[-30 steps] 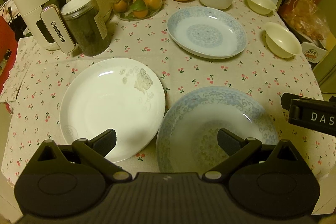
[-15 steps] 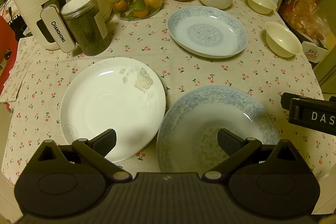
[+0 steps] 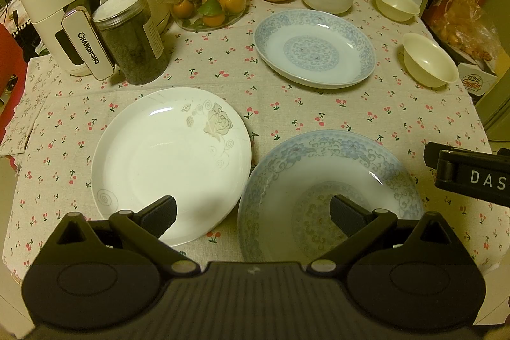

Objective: Organize plates and bowls

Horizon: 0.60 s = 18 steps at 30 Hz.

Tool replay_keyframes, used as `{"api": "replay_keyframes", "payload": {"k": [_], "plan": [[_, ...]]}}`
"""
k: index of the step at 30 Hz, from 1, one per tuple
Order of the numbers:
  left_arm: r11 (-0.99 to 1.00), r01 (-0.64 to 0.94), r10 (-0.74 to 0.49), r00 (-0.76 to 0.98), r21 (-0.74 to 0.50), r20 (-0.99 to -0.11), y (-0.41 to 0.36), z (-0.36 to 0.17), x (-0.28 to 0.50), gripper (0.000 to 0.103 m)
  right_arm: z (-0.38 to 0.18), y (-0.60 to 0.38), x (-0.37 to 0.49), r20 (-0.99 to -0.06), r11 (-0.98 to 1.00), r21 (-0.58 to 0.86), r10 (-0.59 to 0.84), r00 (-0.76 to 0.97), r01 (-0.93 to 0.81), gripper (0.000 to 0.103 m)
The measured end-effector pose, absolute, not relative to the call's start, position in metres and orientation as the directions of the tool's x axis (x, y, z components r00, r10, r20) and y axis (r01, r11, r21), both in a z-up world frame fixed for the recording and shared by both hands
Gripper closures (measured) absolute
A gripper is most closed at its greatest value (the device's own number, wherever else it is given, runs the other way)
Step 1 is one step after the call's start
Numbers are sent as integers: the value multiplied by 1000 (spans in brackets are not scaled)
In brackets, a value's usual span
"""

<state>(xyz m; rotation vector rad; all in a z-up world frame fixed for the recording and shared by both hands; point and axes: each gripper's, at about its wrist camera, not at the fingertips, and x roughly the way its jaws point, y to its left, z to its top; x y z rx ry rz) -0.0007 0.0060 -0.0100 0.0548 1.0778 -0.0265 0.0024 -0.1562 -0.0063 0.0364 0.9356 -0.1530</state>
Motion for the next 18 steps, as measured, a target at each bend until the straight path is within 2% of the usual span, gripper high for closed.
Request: {"api": "replay_keyframes", "payload": {"k": [18], "plan": [[998, 49, 4, 473, 31, -881, 6, -10, -1, 0, -8, -155, 3, -808, 989, -31, -110, 579, 145, 0]]}}
